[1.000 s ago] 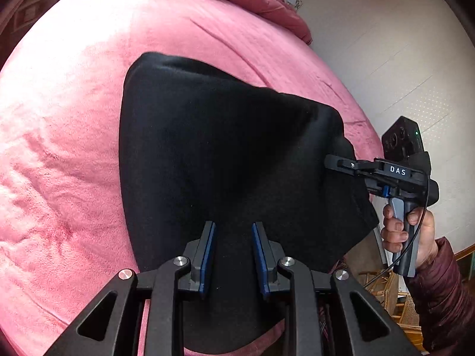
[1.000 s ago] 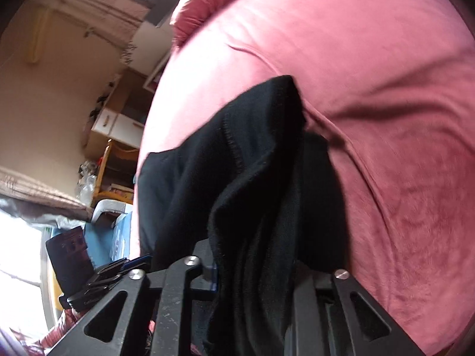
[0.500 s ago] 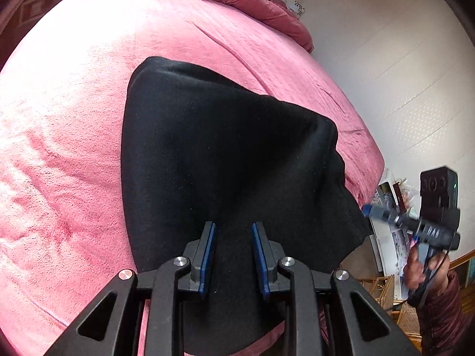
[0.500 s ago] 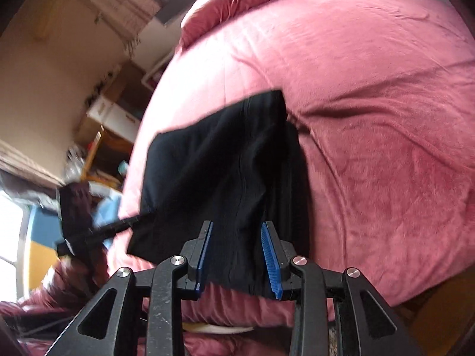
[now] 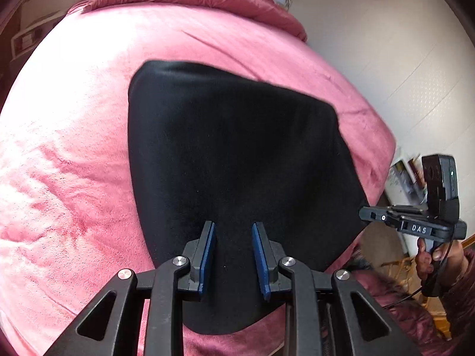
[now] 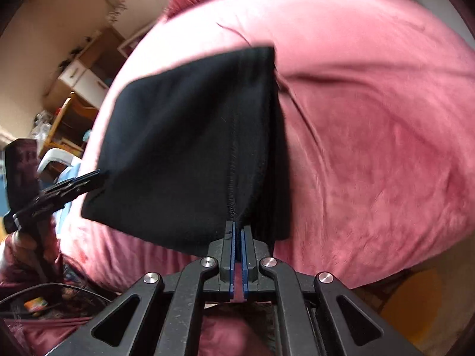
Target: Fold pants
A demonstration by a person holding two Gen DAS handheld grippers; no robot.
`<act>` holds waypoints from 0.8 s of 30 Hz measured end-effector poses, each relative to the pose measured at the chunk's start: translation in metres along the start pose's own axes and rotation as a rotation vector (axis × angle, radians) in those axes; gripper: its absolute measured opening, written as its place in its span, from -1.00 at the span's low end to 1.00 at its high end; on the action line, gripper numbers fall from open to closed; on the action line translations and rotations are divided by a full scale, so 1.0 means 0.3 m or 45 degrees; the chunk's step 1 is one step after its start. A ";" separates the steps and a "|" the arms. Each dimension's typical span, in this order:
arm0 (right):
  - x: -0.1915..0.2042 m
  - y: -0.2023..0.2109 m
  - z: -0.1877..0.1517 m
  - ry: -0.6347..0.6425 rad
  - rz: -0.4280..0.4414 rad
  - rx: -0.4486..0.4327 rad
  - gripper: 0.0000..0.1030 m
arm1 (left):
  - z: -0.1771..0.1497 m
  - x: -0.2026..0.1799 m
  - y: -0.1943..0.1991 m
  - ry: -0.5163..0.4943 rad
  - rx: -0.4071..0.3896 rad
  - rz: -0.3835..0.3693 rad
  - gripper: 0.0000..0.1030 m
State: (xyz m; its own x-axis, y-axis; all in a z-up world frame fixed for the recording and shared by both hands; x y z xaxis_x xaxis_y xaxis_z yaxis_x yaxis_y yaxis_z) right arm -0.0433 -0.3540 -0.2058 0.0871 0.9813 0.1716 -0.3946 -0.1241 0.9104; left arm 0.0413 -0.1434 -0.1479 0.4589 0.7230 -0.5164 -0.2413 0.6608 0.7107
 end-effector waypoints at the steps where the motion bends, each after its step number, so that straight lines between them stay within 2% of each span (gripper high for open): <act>1: -0.003 -0.010 0.002 -0.016 0.008 0.001 -0.93 | 0.000 -0.002 -0.002 -0.010 -0.004 0.017 -0.50; 5: -0.020 0.029 -0.004 0.000 0.028 -0.012 -0.92 | 0.009 -0.016 0.017 -0.051 -0.018 0.064 -0.50; 8: -0.055 0.100 0.033 -0.016 -0.024 -0.074 -0.58 | 0.015 -0.032 0.035 -0.083 -0.055 0.126 -0.41; 10: -0.048 0.160 0.069 -0.020 -0.023 -0.158 -0.10 | 0.018 -0.042 0.049 -0.106 -0.084 0.167 -0.41; 11: -0.036 0.176 0.090 -0.020 -0.010 -0.186 -0.05 | 0.017 -0.045 0.060 -0.113 -0.100 0.182 -0.41; 14: 0.007 0.179 0.156 -0.005 -0.017 -0.240 -0.04 | 0.025 -0.061 0.077 -0.129 -0.138 0.228 -0.41; 18: 0.062 0.139 0.243 -0.012 -0.006 -0.256 -0.04 | 0.054 -0.070 0.113 -0.172 -0.178 0.287 -0.41; 24: 0.109 0.083 0.339 -0.060 -0.004 -0.257 -0.04 | 0.124 -0.073 0.145 -0.202 -0.217 0.318 -0.41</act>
State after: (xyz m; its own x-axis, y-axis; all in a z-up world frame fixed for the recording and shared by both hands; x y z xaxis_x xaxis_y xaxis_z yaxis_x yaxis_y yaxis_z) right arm 0.0426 -0.3401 -0.1392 0.1293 0.9731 0.1907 -0.5690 -0.0847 0.8180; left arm 0.0525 -0.1381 -0.0879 0.4918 0.8351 -0.2463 -0.4963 0.5013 0.7088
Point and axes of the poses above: each gripper's, at about its wrist camera, not at the fingertips, and y roughly against the way its jaws point, x to its left, z to its top, the point moved 8 cm from there along -y, roughly the way its jaws point, and after that the axes turned 12 degrees about -z, right-handed, at the moved point
